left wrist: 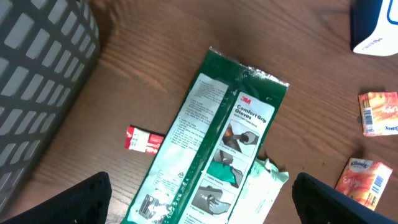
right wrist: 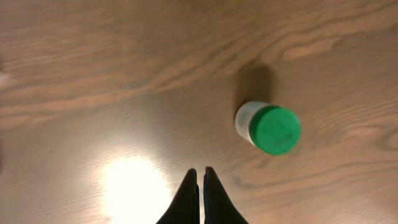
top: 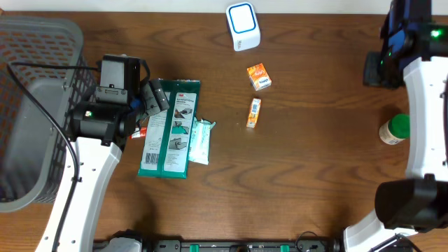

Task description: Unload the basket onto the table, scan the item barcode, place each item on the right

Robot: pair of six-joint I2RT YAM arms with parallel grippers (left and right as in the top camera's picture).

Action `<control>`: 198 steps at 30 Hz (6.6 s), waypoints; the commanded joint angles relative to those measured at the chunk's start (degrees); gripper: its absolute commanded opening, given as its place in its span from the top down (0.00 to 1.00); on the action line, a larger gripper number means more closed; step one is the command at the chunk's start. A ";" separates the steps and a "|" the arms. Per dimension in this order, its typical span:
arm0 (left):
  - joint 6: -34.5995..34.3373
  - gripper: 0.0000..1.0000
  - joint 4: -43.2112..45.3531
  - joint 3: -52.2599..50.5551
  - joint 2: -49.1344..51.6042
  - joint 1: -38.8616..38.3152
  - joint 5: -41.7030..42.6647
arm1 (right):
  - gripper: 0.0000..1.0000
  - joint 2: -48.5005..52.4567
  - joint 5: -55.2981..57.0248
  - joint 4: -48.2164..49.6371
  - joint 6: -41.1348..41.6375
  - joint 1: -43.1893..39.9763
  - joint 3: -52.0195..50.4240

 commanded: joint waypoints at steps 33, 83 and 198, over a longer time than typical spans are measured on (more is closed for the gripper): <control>0.92 0.07 0.04 0.74 -0.11 0.13 -0.74 | 0.41 1.51 -34.60 59.71 2.84 11.43 -35.80; 0.92 0.07 0.04 0.74 -0.11 0.13 -0.74 | 0.99 -3.80 -2.32 28.28 -2.84 0.28 -30.42; 0.92 0.07 0.02 0.74 -0.11 0.13 -0.74 | 0.55 -0.13 -22.88 67.56 35.56 29.70 -48.00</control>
